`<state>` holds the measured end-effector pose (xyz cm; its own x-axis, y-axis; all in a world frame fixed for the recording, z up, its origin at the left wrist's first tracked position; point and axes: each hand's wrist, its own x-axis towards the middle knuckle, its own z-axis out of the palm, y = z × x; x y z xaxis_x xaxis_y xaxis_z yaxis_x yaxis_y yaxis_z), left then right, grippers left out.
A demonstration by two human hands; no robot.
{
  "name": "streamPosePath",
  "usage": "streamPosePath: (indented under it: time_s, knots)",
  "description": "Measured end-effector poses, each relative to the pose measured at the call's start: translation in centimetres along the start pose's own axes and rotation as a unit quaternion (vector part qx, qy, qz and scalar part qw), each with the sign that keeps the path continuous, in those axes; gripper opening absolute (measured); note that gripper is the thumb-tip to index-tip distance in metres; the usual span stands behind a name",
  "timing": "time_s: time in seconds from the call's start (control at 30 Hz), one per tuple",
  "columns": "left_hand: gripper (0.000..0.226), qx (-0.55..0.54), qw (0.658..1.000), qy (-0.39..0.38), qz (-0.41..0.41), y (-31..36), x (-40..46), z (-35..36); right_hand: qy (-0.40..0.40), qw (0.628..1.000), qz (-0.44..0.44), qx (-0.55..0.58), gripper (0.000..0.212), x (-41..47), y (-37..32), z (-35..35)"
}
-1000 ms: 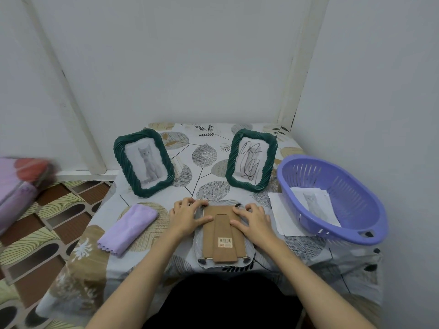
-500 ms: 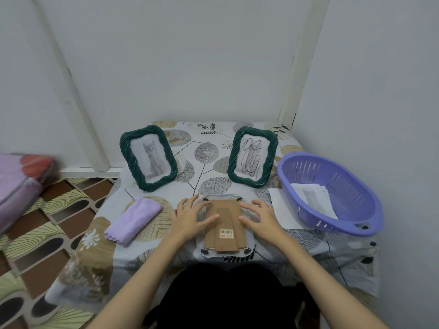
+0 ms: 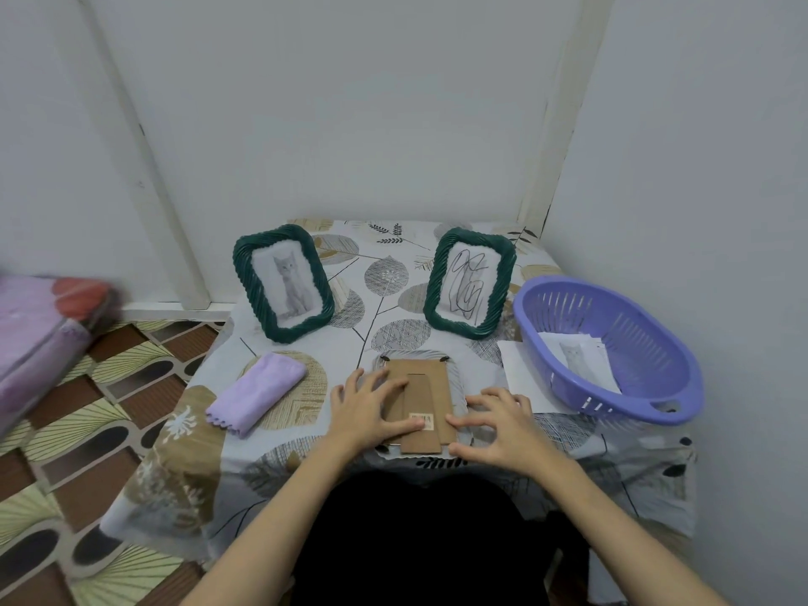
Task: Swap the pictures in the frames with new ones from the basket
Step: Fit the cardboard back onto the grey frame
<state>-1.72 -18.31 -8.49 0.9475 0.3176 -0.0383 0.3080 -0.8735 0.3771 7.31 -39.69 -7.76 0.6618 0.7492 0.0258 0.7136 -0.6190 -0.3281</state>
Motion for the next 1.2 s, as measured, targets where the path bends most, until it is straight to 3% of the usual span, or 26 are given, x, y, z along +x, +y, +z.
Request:
streamPosePath:
  time_s: [0.17, 0.4, 0.6, 0.8, 0.97, 1.1, 1.2]
  knots:
    - [0.102, 0.000, 1.000, -0.006, 0.000, 0.0, -0.1, 0.0, 0.085, 0.995, 0.035, 0.036, 0.061, -0.2, -0.3, 1.6]
    - [0.103, -0.003, 1.000, -0.001, -0.002, -0.1, 0.0, 0.2, 0.070, 0.994, 0.065, 0.060, 0.065, -0.2, -0.7, 1.6]
    - [0.124, -0.015, 1.000, 0.024, 0.002, -0.1, -0.4, 0.4, 0.043, 0.991, 0.099, 0.074, 0.069, -0.2, -1.4, 1.3]
    - [0.103, -0.190, 0.978, 0.044, 0.072, -2.3, -1.2, 0.4, 0.009, 0.994, 0.104, 0.032, 0.072, -0.5, -2.0, 2.2]
    - [0.077, -0.143, 0.980, -0.001, 0.141, -3.9, -2.4, -0.3, 0.018, 0.993, 0.106, 0.052, 0.070, -0.6, -1.9, 2.6]
    - [0.101, -0.141, 0.979, -0.016, 0.147, -3.8, -2.2, -0.6, 0.020, 0.992, 0.111, 0.049, 0.070, -0.5, -1.9, 2.8]
    - [0.098, -0.123, 0.979, -0.010, 0.161, -3.8, -2.3, -0.6, 0.026, 0.992, 0.111, 0.056, 0.069, -0.7, -2.0, 2.8]
